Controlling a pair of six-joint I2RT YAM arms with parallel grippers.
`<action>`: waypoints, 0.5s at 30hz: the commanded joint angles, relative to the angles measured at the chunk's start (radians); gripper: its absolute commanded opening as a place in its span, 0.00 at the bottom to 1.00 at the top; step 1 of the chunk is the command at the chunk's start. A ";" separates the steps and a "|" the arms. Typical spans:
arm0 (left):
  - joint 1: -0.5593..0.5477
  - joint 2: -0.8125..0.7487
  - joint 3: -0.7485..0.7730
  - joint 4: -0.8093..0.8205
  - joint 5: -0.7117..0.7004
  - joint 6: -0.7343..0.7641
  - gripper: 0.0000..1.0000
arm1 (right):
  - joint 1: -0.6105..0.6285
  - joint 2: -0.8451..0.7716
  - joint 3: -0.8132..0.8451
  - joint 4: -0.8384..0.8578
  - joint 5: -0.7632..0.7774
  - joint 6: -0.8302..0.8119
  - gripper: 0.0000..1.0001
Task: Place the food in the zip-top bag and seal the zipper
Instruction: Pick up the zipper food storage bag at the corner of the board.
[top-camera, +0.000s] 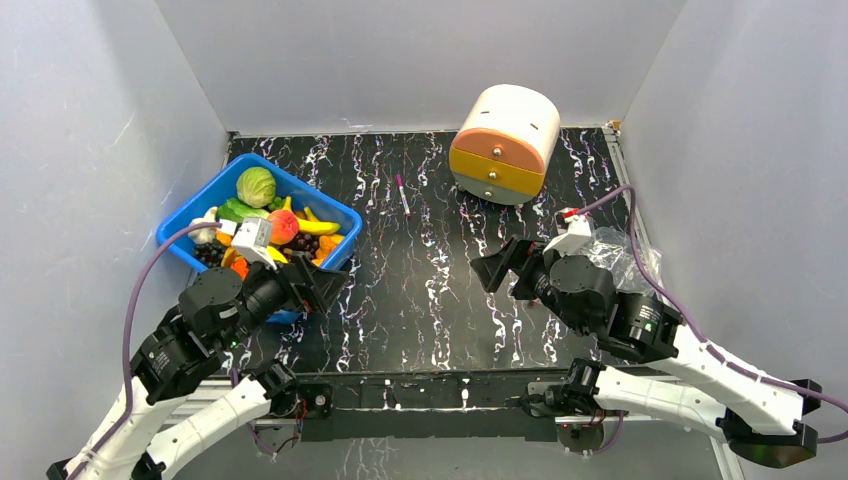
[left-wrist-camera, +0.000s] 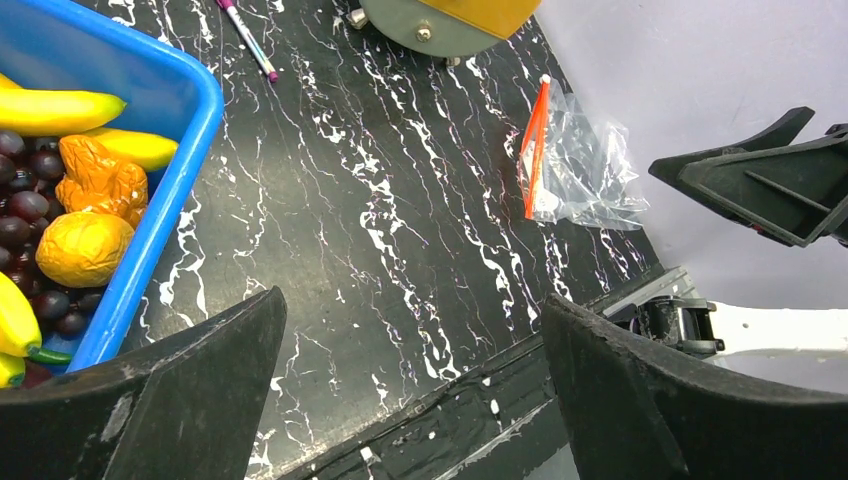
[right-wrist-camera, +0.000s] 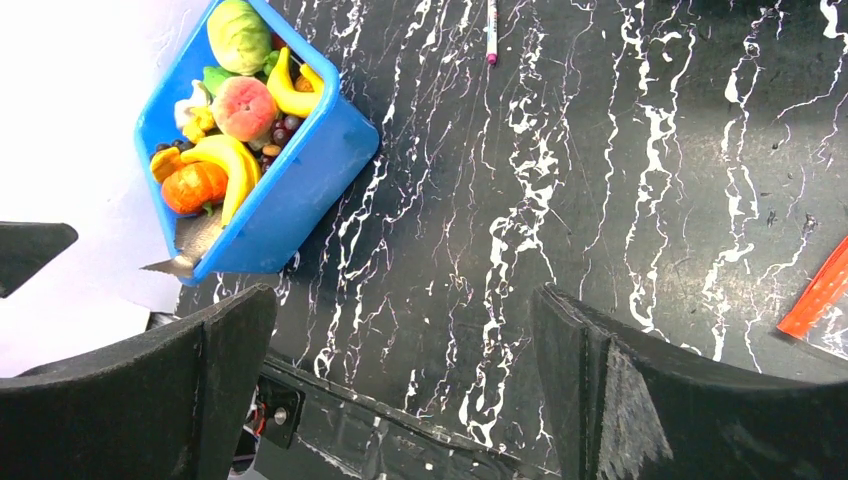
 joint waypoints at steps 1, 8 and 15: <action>-0.006 -0.045 -0.019 0.039 0.008 0.012 0.98 | 0.005 -0.014 0.031 0.023 0.029 -0.010 0.98; -0.007 -0.049 -0.030 0.014 -0.008 0.019 0.98 | 0.005 -0.016 0.026 -0.014 0.058 0.034 0.98; -0.007 0.005 -0.063 0.006 0.008 0.034 0.98 | 0.004 0.055 0.039 -0.098 0.134 0.105 0.96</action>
